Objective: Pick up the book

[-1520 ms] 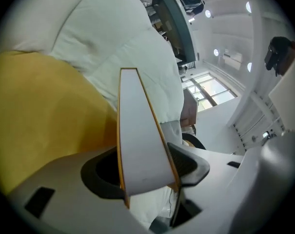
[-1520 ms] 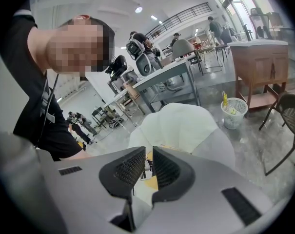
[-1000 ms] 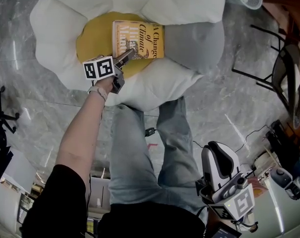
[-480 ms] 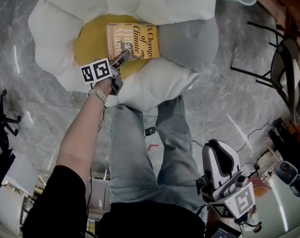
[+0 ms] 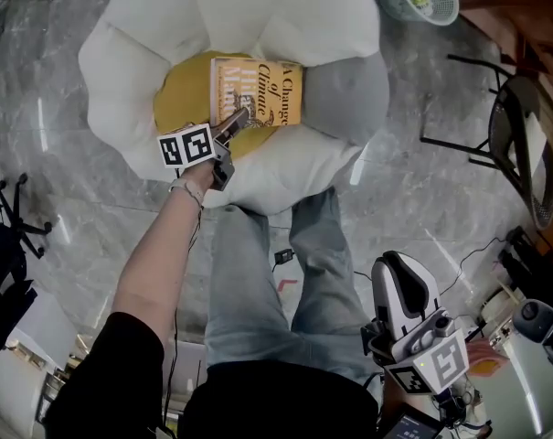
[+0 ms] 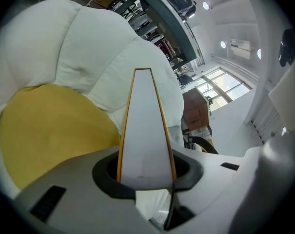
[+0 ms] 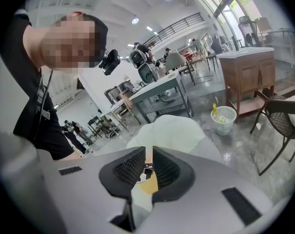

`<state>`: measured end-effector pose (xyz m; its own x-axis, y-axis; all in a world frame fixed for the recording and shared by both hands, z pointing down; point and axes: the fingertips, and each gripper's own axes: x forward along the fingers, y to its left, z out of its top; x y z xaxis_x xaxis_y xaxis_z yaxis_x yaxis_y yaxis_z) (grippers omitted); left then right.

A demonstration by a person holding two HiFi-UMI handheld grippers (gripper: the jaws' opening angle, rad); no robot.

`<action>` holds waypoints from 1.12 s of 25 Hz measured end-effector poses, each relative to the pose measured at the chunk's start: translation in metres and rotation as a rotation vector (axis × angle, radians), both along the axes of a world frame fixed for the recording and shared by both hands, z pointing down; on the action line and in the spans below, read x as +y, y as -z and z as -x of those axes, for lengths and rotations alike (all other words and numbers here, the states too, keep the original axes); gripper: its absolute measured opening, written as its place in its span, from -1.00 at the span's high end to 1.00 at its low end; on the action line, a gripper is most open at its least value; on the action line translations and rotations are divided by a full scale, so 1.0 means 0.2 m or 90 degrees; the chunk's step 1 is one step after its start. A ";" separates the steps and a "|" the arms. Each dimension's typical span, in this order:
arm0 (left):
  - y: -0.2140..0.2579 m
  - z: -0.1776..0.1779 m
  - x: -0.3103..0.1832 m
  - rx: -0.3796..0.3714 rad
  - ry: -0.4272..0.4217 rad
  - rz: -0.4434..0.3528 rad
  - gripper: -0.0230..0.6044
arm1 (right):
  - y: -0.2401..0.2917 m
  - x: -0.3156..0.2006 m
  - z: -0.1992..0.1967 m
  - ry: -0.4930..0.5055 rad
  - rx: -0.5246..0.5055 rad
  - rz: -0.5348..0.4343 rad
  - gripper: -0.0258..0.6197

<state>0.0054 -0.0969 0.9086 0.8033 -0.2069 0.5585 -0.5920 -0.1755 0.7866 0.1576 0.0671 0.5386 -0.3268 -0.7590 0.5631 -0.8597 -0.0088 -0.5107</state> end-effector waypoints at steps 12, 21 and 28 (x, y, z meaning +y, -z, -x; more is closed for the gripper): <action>0.74 -0.02 -0.09 0.047 0.019 -0.041 0.44 | 0.47 -0.11 -0.06 -0.009 0.013 -0.064 0.73; 1.36 -0.02 -0.06 0.100 0.025 -0.092 0.44 | 0.74 -0.15 -0.13 -0.018 0.009 -0.113 0.73; 1.85 -0.03 -0.03 0.142 0.040 -0.141 0.44 | 0.93 -0.17 -0.19 -0.011 0.009 -0.143 0.73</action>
<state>0.0116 -0.1025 0.5394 0.8828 -0.3563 0.3061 -0.4244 -0.3258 0.8448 0.1952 0.0325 0.3521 -0.3053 -0.8716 0.3835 -0.8675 0.0885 -0.4895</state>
